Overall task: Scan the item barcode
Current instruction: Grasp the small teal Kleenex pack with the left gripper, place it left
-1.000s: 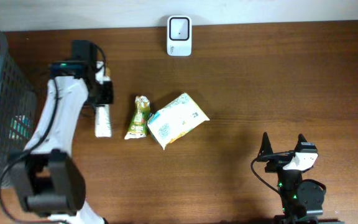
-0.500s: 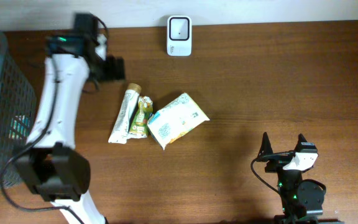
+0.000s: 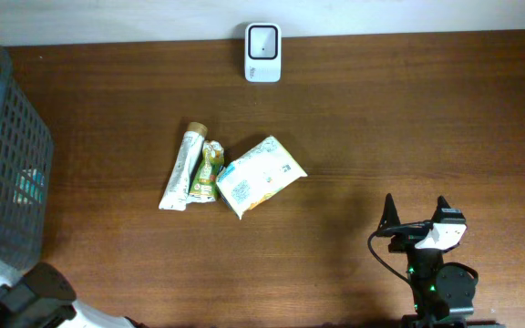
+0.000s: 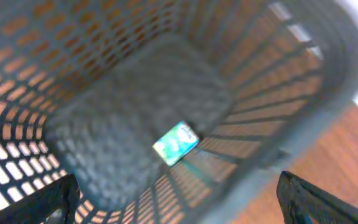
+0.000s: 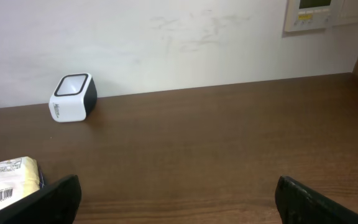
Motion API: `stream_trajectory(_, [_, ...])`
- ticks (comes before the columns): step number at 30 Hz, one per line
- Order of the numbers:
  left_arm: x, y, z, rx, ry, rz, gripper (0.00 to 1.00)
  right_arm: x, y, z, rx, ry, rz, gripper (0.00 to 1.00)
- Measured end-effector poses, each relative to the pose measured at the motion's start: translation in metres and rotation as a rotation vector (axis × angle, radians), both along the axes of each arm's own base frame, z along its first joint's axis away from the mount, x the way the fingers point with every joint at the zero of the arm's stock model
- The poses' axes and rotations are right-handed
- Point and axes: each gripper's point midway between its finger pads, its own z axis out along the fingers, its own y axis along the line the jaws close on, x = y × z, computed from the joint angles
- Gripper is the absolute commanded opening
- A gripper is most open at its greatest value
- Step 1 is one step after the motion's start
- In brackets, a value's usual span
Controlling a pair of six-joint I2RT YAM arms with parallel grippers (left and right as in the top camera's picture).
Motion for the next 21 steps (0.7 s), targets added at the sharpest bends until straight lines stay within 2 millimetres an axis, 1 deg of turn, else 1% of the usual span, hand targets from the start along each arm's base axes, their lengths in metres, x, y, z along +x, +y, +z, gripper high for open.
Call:
stream_trajectory(1, [-0.005,0.008,-0.013,-0.023,0.02,0.028,0.97,0.0,0.0,0.0,-0.001,0.0,0.0,0.99])
stream_trajectory(2, [-0.013,0.017,-0.032,-0.054,0.053,0.057,0.97,0.0,0.0,0.0,0.0,0.0,0.0,0.99])
stream_trajectory(4, [-0.02,0.029,-0.064,-0.096,0.093,0.09,0.97,0.0,0.0,0.0,0.0,0.0,0.0,0.99])
stream_trajectory(7, [-0.027,0.045,-0.119,-0.148,0.14,0.129,0.97,0.0,0.0,0.0,-0.001,0.0,0.0,0.99])
stream_trajectory(8, [-0.031,0.047,-0.138,-0.164,0.158,0.137,0.96,0.0,0.0,0.0,0.0,0.0,0.0,0.99])
stream_trajectory(9, [-0.03,0.049,-0.153,-0.169,0.164,0.134,0.96,0.0,0.0,0.0,-0.001,0.0,0.0,0.99])
stream_trajectory(11, [-0.027,0.052,-0.173,-0.157,0.167,0.107,0.95,0.0,0.0,0.0,0.0,0.0,0.0,0.99])
stream_trajectory(13, [-0.019,0.052,-0.192,-0.147,0.155,0.048,0.9,0.0,0.0,0.0,-0.001,0.0,0.0,0.99])
stream_trajectory(14, [-0.014,0.052,-0.198,-0.142,0.135,0.018,0.89,0.0,0.0,0.0,0.0,0.0,0.0,0.99])
stream_trajectory(16, [-0.004,0.053,-0.198,-0.134,0.097,-0.021,0.89,0.0,0.0,0.0,0.0,0.0,0.0,0.98])
stream_trajectory(18, [0.005,0.054,-0.201,-0.138,0.071,-0.05,0.86,0.0,0.0,0.0,0.0,0.0,0.0,0.99])
stream_trajectory(19, [0.007,0.054,-0.208,-0.151,0.072,-0.061,0.84,0.0,0.0,0.0,0.0,0.0,0.0,0.99])
stream_trajectory(20, [0.01,0.054,-0.216,-0.165,0.074,-0.069,0.78,0.0,0.0,0.0,0.0,0.0,0.0,0.99])
stream_trajectory(21, [0.013,0.054,-0.227,-0.185,0.078,-0.085,0.75,0.0,0.0,0.0,0.0,0.0,0.0,0.99])
